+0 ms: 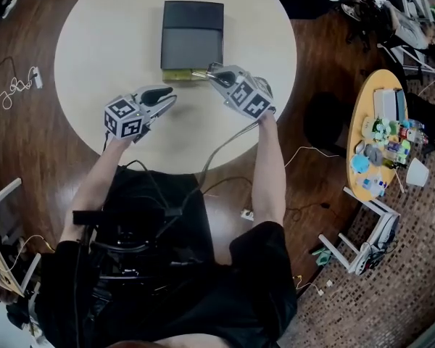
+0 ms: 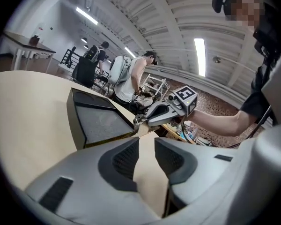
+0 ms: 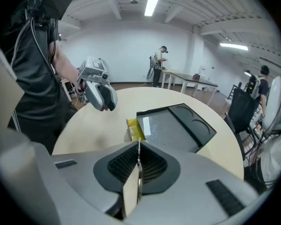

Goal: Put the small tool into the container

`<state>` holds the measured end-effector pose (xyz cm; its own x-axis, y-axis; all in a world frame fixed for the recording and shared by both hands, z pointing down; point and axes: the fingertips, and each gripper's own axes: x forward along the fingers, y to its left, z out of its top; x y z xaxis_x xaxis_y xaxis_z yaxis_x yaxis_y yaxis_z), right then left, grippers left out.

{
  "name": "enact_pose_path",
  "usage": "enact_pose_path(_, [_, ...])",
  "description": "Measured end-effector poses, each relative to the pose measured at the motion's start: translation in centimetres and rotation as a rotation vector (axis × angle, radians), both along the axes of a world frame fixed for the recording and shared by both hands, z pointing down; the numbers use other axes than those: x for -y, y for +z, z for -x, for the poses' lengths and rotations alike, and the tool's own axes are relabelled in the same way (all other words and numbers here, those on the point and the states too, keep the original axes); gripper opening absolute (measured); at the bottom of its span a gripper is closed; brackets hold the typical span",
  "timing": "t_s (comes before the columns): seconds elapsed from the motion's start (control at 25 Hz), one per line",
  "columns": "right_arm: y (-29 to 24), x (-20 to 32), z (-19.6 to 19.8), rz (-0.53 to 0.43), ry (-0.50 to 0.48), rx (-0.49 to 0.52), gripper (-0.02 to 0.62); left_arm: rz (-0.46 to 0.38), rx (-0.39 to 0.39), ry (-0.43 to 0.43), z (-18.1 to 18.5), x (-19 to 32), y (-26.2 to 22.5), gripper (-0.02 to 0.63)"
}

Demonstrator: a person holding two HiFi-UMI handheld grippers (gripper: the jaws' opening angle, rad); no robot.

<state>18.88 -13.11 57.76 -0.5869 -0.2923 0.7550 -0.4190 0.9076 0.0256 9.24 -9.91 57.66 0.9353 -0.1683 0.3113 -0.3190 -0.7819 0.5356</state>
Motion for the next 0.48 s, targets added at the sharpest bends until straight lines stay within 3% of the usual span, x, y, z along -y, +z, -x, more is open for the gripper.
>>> enact_pose_path(0.28, [4.2, 0.1, 1.9, 0.039, -0.228, -0.199, 0.009, 0.067, -0.071, -0.136, 0.4, 4.5, 0.4, 0.091])
enact_pose_path(0.48, [5.3, 0.1, 3.2, 0.081, -0.295, -0.232, 0.011, 0.124, -0.118, -0.182, 0.0, 6.2, 1.1, 0.092])
